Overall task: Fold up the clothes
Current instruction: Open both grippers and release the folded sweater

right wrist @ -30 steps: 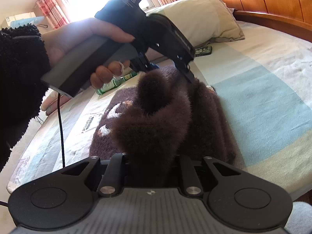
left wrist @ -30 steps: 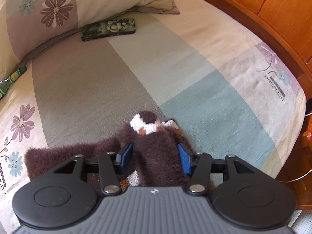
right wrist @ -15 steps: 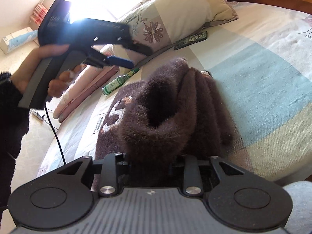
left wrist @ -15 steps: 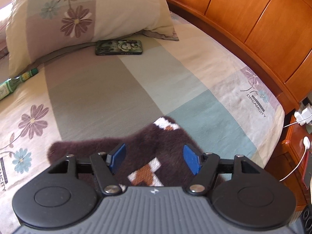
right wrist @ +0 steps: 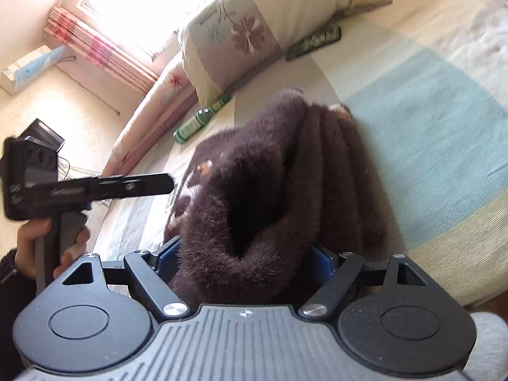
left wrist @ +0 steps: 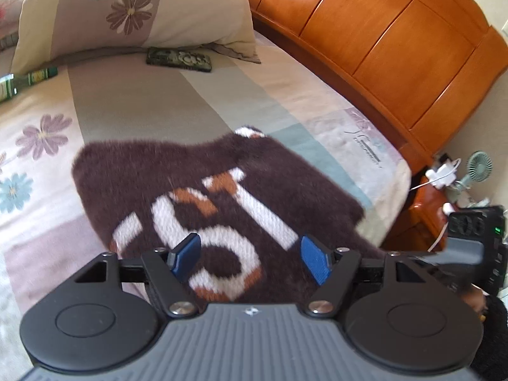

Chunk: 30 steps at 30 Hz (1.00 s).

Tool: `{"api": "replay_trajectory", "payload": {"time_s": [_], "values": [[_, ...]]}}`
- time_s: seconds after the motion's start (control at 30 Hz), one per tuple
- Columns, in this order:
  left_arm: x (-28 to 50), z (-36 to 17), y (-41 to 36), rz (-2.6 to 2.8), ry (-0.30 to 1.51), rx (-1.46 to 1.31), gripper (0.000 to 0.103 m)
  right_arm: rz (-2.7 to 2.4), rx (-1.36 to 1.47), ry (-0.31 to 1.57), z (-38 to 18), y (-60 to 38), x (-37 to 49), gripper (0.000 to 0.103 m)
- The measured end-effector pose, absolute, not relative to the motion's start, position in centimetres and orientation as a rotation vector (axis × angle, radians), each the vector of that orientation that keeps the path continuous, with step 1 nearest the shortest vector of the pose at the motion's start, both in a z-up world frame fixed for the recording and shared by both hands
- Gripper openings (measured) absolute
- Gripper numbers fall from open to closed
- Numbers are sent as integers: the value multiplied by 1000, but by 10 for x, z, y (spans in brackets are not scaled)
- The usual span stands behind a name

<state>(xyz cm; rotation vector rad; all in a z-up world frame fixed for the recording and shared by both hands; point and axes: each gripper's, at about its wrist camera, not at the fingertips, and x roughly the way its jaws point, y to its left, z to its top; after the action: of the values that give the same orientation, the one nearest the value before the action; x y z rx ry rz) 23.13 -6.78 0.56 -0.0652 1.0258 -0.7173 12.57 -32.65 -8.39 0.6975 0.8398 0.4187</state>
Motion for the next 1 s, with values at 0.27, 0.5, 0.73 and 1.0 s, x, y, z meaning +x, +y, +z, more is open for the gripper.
{"api": "replay_trajectory", "payload": {"time_s": [0.27, 0.5, 0.73, 1.0], "values": [[217, 6, -57, -729, 1006, -37, 71, 381, 598, 804, -70, -324, 132, 25], [229, -7, -86, -773, 961, -19, 72, 324, 697, 898, -121, -349, 121, 25], [232, -14, -106, -824, 922, -29, 75, 348, 648, 846, -107, -337, 122, 26], [236, -55, -123, -780, 908, 154, 75, 318, 664, 854, -123, -342, 104, 36]]}}
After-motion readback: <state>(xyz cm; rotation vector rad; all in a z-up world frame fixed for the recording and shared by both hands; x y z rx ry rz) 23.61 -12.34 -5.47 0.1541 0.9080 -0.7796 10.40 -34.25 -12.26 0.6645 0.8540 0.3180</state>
